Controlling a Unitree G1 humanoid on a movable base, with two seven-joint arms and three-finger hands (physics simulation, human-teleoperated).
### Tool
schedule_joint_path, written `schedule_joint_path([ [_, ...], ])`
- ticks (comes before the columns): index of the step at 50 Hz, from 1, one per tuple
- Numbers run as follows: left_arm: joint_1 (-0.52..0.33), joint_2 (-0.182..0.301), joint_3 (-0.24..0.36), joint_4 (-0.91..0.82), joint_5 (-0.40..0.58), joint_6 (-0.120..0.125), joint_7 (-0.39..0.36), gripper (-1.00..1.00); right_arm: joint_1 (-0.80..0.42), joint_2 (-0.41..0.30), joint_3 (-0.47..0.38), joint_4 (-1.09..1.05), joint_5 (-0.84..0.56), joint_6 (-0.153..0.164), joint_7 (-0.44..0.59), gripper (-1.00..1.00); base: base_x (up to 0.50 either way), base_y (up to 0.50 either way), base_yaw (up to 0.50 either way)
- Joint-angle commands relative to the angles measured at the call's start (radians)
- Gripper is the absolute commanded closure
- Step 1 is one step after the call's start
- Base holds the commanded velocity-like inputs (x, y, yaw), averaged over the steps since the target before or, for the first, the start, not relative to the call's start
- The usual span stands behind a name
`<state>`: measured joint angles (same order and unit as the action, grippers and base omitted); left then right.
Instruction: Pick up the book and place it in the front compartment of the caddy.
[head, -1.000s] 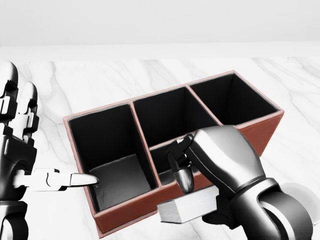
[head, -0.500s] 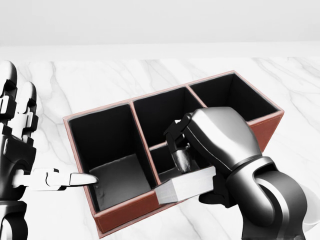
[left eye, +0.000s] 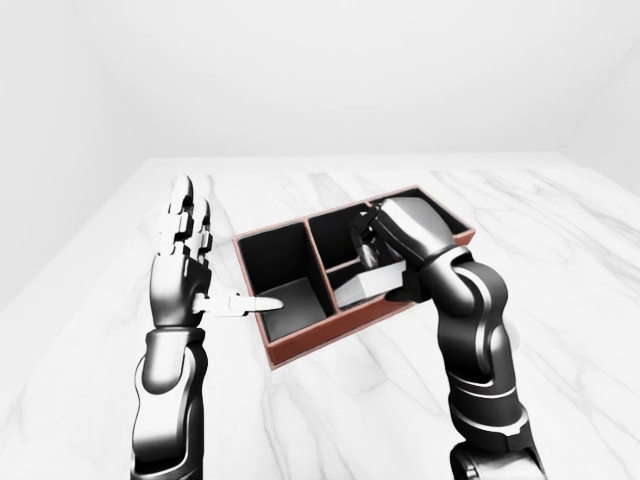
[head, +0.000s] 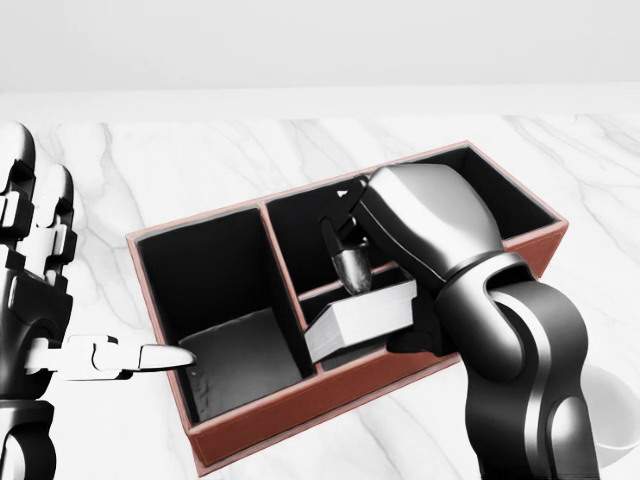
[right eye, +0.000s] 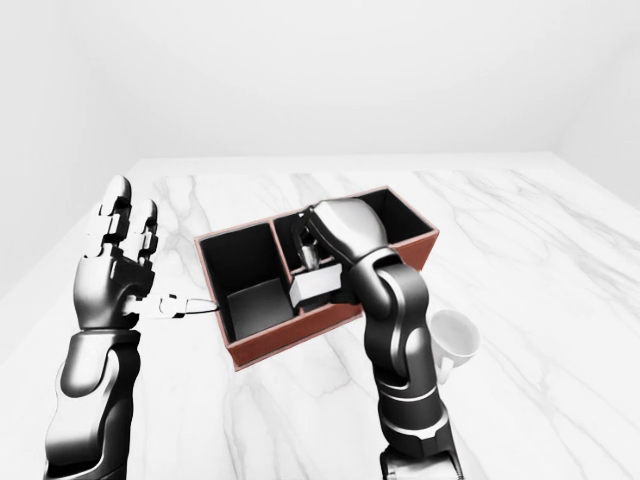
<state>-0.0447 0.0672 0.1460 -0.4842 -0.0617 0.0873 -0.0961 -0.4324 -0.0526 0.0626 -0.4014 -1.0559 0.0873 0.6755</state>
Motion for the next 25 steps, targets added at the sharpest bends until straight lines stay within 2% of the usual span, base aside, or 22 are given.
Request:
schedule_joint_path([
  [1, 0.000, 0.000, -0.001, 0.004, 0.001, 0.000, 0.000, -1.00, -0.079, -0.009, -0.011, 0.074, 0.000, 0.000, -0.039, 1.00, 0.00, 0.00, 0.00],
  [18, -0.008, 0.002, 0.004, 0.010, -0.003, 0.000, 0.001, -1.00, -0.181, -0.021, -0.020, 0.202, 0.007, 0.000, -0.082, 1.00, 0.00, 0.00, 0.00],
  [25, -0.007, 0.004, 0.006, -0.005, -0.006, 0.000, 0.001, -1.00, -0.207, -0.030, -0.022, 0.248, 0.015, -0.012, -0.103, 1.00, 0.00, 0.00, 0.00],
])
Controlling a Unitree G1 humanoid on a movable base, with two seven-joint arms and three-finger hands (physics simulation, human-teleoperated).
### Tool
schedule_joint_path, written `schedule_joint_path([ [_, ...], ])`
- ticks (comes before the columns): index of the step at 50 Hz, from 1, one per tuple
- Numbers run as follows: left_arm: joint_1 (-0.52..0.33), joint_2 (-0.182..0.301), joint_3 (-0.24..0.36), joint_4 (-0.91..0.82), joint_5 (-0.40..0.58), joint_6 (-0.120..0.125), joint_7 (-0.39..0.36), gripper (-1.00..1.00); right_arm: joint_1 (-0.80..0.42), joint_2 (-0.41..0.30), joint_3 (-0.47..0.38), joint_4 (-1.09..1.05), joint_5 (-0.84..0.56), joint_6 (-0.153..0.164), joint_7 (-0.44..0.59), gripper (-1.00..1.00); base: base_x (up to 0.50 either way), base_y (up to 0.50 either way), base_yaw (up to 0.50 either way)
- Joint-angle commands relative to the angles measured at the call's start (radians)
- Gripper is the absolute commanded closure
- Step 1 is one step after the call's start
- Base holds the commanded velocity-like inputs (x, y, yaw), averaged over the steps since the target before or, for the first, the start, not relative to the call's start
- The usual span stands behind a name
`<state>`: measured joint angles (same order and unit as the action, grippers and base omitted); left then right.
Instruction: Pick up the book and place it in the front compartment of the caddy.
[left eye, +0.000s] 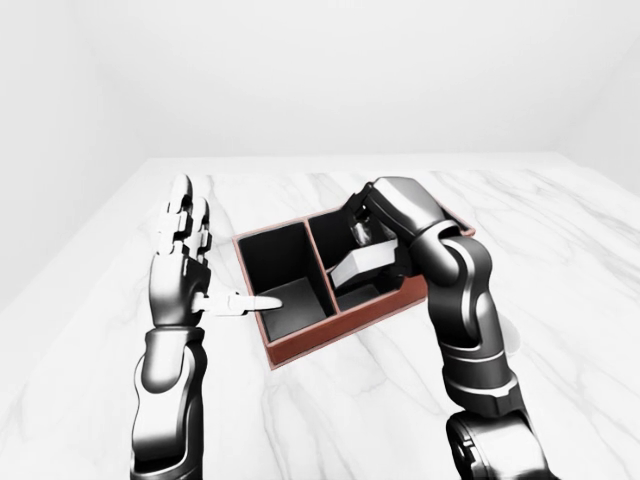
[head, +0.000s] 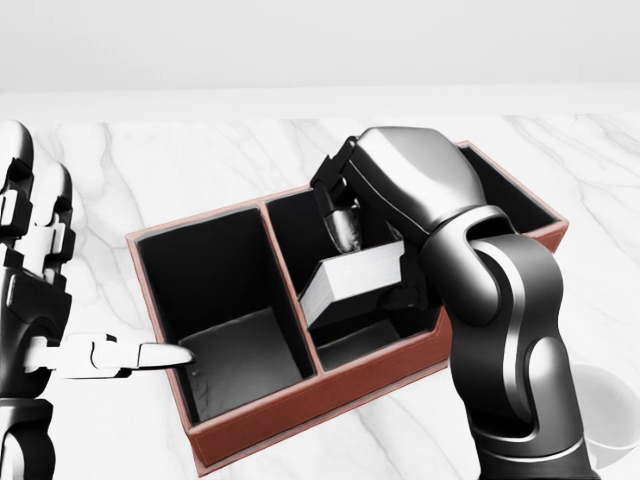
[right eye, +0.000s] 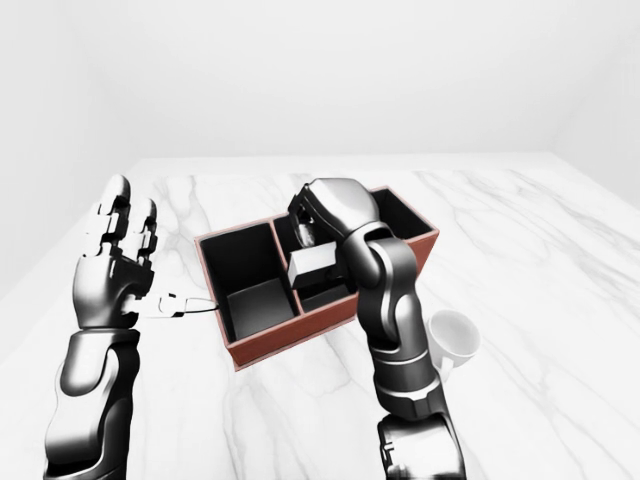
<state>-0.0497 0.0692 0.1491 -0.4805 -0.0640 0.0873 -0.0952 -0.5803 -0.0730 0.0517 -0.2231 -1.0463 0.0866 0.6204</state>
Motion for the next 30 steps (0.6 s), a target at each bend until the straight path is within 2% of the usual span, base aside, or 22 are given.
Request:
schedule_joint_path([
  [1, -0.003, 0.002, 0.004, -0.009, -0.004, 0.000, 0.001, -1.00, -0.064, -0.012, -0.012, 0.078, 0.005, -0.014, -0.052, 1.00, 0.00, 0.00, 0.00],
  [30, -0.004, 0.002, 0.006, -0.006, -0.006, 0.000, 0.000, -1.00, -0.189, -0.021, -0.012, 0.283, 0.008, -0.050, -0.147, 1.00, 0.00, 0.00, 0.00],
])
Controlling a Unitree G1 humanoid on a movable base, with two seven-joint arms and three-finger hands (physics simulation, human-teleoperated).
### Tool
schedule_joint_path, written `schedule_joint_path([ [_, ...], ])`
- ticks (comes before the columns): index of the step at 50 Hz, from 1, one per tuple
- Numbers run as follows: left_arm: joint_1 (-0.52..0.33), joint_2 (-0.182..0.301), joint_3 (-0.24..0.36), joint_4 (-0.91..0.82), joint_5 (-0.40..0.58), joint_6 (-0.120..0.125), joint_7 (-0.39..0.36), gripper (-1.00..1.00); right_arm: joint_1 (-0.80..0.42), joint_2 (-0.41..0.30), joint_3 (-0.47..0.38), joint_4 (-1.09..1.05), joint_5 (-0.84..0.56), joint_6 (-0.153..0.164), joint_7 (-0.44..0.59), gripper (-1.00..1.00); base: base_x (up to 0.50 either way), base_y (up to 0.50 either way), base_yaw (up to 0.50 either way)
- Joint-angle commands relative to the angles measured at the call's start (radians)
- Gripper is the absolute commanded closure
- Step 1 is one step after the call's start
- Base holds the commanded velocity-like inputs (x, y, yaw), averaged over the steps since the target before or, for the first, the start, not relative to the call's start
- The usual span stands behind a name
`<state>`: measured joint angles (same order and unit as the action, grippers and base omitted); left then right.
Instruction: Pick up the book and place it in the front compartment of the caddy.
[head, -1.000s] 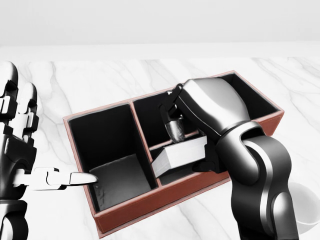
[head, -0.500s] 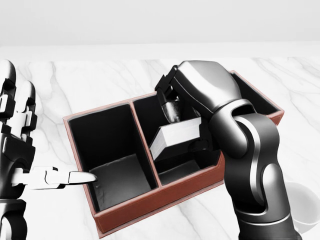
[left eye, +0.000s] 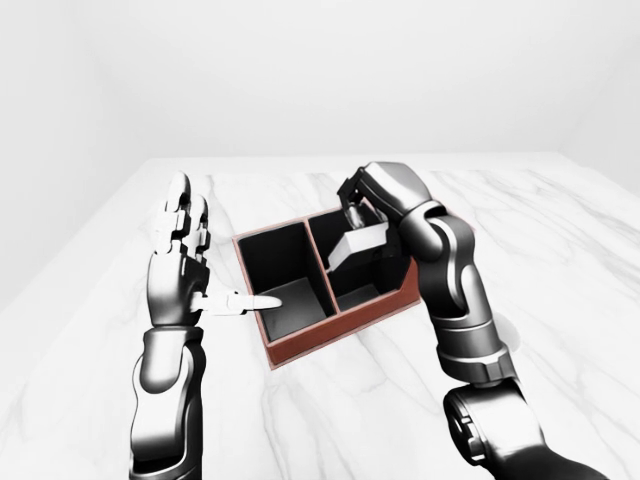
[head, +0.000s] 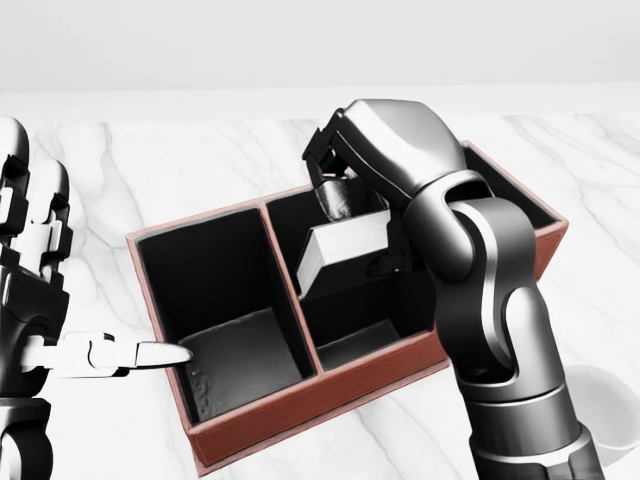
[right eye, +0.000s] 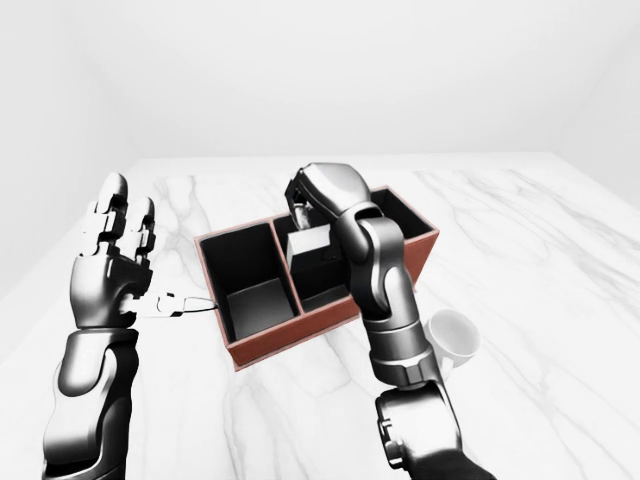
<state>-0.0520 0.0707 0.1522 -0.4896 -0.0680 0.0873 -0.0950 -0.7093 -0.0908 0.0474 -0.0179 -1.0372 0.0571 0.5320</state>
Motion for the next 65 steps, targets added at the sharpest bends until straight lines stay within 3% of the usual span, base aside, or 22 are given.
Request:
schedule_joint_path([
  [1, -0.002, 0.001, 0.003, 0.003, -0.003, 0.000, 0.000, -1.00, -0.066, -0.004, -0.008, 0.094, 0.000, -0.025, -0.067, 1.00, 0.00, 0.00, 0.00],
  [14, -0.002, 0.002, 0.004, 0.008, -0.003, 0.000, 0.001, -1.00, -0.105, 0.000, -0.003, 0.143, -0.008, -0.032, -0.098, 1.00, 0.00, 0.00, 0.00],
  [47, -0.004, 0.003, 0.004, 0.015, -0.003, 0.000, 0.003, -1.00, -0.170, -0.018, -0.003, 0.425, 0.013, -0.124, -0.317, 1.00, 0.00, 0.00, 0.00],
  [65, -0.008, 0.004, 0.006, 0.004, -0.006, 0.000, 0.003, -1.00, -0.189, -0.013, 0.004, 0.502, 0.011, -0.144, -0.360, 1.00, 0.00, 0.00, 0.00],
])
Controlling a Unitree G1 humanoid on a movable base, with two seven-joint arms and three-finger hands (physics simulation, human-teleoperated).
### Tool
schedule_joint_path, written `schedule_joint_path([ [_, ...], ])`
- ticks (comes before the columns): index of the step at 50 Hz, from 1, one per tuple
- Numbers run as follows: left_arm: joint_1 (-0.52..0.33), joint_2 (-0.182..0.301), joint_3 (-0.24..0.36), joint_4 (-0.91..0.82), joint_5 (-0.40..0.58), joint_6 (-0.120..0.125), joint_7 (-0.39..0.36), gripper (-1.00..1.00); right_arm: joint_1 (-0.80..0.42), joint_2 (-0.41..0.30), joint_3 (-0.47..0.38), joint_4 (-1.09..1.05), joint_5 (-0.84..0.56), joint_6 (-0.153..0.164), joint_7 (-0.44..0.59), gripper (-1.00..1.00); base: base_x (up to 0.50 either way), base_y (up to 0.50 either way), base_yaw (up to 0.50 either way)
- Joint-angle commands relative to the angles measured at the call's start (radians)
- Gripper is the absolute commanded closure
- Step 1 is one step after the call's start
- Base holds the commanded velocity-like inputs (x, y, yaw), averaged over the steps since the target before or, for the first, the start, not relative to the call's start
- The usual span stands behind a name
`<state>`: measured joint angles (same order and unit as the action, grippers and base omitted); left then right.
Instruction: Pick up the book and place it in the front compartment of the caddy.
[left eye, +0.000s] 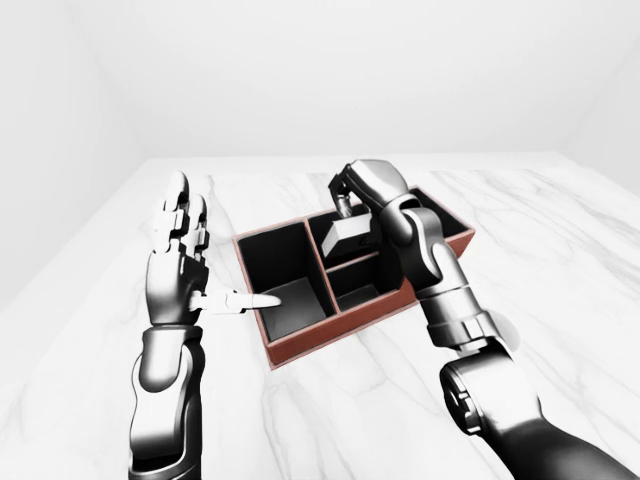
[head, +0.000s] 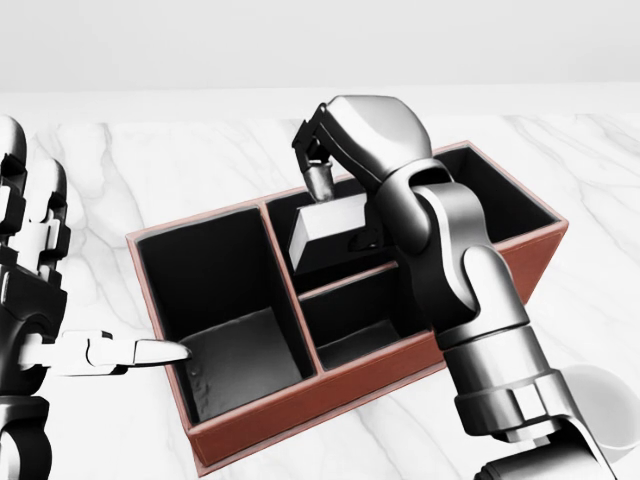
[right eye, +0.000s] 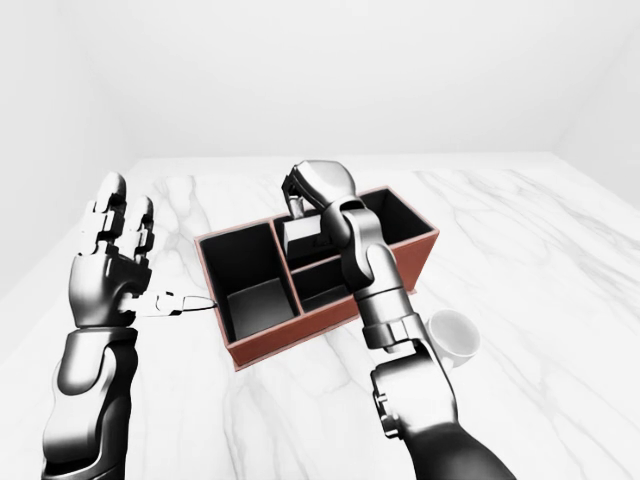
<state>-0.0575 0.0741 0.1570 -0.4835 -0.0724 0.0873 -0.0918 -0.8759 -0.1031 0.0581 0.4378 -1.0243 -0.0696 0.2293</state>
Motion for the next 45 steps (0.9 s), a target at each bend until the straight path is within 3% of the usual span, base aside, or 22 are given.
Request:
schedule_joint_path([
  [1, -0.003, 0.001, 0.002, -0.003, -0.002, 0.000, 0.000, -1.00, -0.024, -0.001, -0.007, 0.052, -0.002, -0.018, -0.061, 1.00, 0.00, 0.00, 0.00],
  [45, -0.001, 0.001, 0.001, 0.000, -0.003, 0.000, 0.001, -1.00, -0.103, -0.008, 0.005, 0.305, -0.024, -0.018, -0.228, 1.00, 0.00, 0.00, 0.00],
])
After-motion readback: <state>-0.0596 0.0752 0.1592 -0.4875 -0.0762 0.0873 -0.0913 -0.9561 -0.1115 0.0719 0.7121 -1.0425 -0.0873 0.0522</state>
